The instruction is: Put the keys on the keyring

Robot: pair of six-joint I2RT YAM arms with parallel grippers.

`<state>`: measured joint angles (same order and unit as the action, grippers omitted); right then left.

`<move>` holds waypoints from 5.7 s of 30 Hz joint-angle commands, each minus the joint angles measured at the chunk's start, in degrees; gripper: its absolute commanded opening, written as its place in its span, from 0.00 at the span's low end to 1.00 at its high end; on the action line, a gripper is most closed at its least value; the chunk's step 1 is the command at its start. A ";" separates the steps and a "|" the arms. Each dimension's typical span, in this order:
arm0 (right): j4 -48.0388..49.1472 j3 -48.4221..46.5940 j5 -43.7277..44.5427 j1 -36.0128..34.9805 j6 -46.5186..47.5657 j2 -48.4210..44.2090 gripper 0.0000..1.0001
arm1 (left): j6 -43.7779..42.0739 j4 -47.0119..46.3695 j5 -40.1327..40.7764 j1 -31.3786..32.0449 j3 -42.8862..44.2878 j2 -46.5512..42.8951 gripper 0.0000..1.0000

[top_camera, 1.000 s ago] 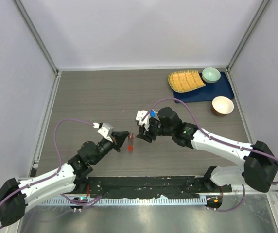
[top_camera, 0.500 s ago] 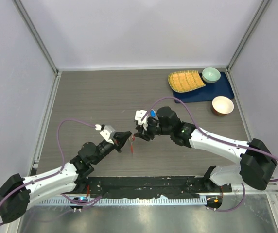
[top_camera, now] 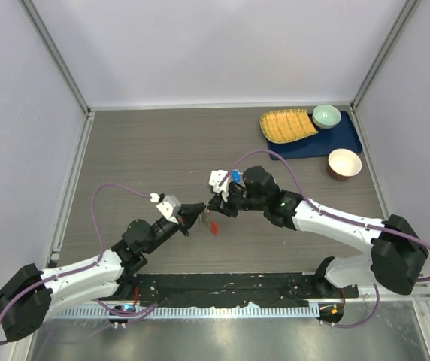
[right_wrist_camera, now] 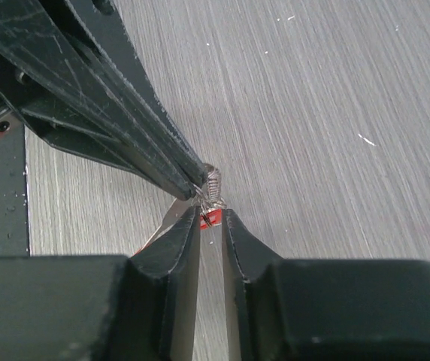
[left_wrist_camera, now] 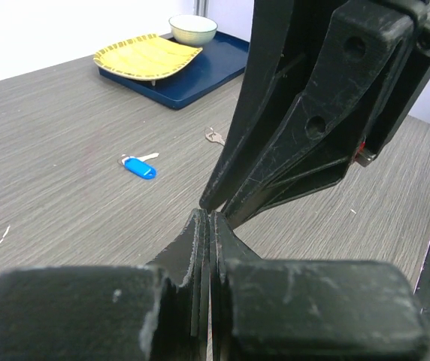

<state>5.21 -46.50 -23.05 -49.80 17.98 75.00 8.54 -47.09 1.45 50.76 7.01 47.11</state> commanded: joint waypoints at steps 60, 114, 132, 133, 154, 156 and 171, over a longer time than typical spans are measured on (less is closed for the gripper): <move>2.08 -0.78 8.97 -1.35 -10.85 -4.60 0.53 | -2.65 4.11 14.36 -0.05 4.07 -2.55 0.00; 0.06 8.88 31.66 7.00 -27.82 -17.25 0.99 | 19.65 16.76 12.52 -23.61 18.67 18.41 0.00; 2.00 10.90 27.71 7.00 -30.37 -15.85 0.99 | 33.56 53.76 3.03 -22.11 4.77 -11.26 0.09; 1.91 10.99 27.53 7.09 -30.46 -15.76 0.98 | 33.83 55.34 2.59 -22.11 5.03 -10.64 0.10; 0.15 6.42 21.82 7.09 -28.61 -6.97 0.95 | 40.77 65.03 17.88 -22.11 17.25 4.56 0.62; 0.24 6.68 21.73 7.17 -28.61 -7.15 0.95 | 42.00 64.32 18.58 -22.11 17.17 6.58 0.61; 1.47 8.79 21.64 7.09 -28.61 -7.77 0.95 | 45.87 54.56 14.46 -21.58 15.41 17.04 0.37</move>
<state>3.46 -37.91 -0.80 -42.89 -10.92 68.27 52.62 11.64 16.67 28.75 23.09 62.89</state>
